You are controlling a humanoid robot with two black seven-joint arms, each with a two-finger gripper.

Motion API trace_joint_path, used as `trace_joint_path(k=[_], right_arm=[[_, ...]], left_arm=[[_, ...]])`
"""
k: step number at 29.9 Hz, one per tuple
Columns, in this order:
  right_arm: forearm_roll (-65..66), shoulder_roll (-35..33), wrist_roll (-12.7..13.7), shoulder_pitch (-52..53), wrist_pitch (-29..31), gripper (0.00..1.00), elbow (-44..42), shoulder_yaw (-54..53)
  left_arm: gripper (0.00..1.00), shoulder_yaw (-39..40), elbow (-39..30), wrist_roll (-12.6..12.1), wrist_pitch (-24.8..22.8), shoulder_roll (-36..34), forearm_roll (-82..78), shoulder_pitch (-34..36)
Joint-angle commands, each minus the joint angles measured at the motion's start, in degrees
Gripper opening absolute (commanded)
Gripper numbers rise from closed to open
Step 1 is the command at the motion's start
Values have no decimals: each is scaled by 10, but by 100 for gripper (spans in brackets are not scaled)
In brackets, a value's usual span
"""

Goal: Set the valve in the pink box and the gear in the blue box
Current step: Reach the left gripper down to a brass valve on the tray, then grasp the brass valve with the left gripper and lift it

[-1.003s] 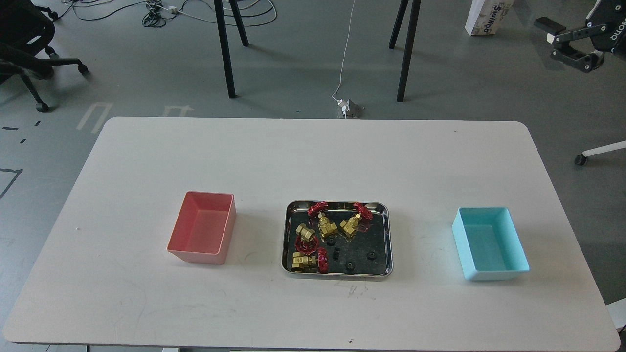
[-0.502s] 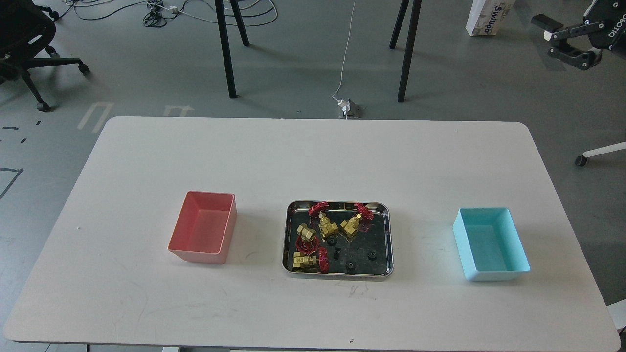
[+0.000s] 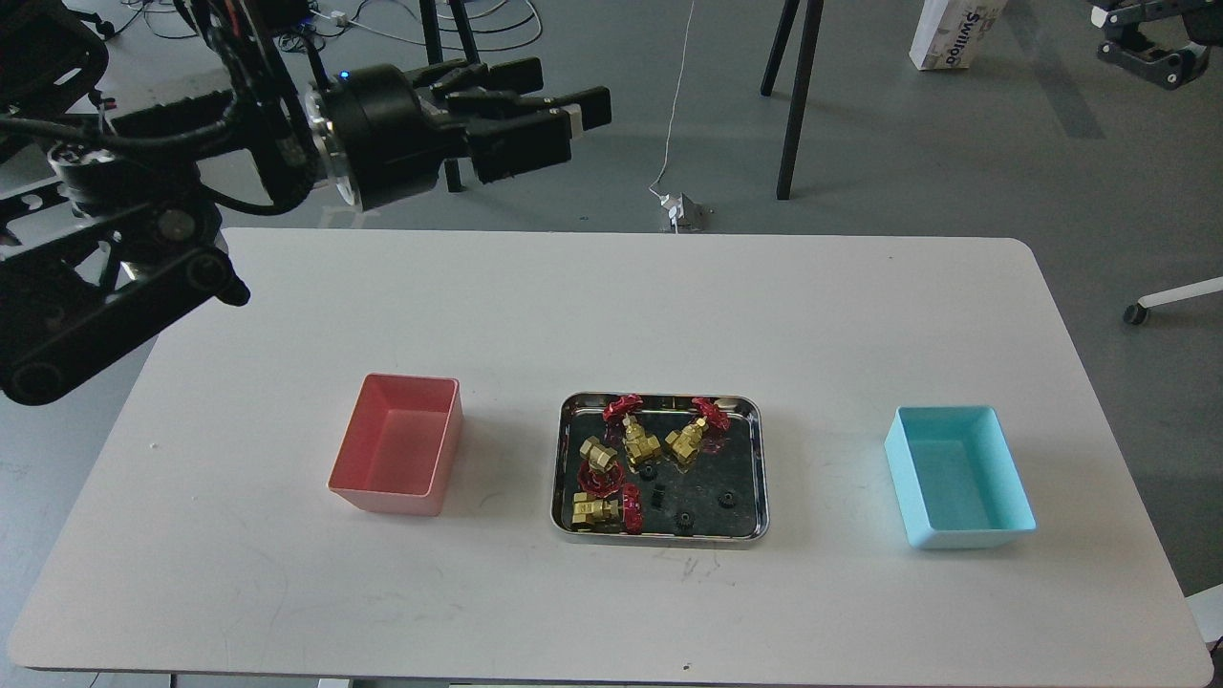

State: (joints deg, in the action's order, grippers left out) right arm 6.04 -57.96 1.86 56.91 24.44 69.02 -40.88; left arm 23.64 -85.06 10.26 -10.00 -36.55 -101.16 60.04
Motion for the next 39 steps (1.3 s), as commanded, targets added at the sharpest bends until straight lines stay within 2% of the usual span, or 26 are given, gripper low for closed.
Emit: trace_joint_path(k=[1,4,8,13,21,28,39], right_arm=[[20,0,-3,0,3,99,1,0],[27,0,-4,0,3,99,1,0],[36,3,-4,3,3,99,1,0],[49,3,-4,17,2,99,1,2],[52,2,-4,17,2,99,1,3],[61,5,-4,15,1,99,1,4],[72,6,-5,12,0,99,1,4]], left_arm=[[98,-58,5,-31,12,76,-185,-23],[99,-76,22,-39,12,136,-238,-65],[99,-76,86,-74,11,199,-238,-127],[99,-77,122,-78,10,233,-238,-170],[99,-69,157,-79,22,228,-238,-237],[99,-68,186,-78,46,227,-238,-249],[97,-69,224,-74,47,227,-238,-250]])
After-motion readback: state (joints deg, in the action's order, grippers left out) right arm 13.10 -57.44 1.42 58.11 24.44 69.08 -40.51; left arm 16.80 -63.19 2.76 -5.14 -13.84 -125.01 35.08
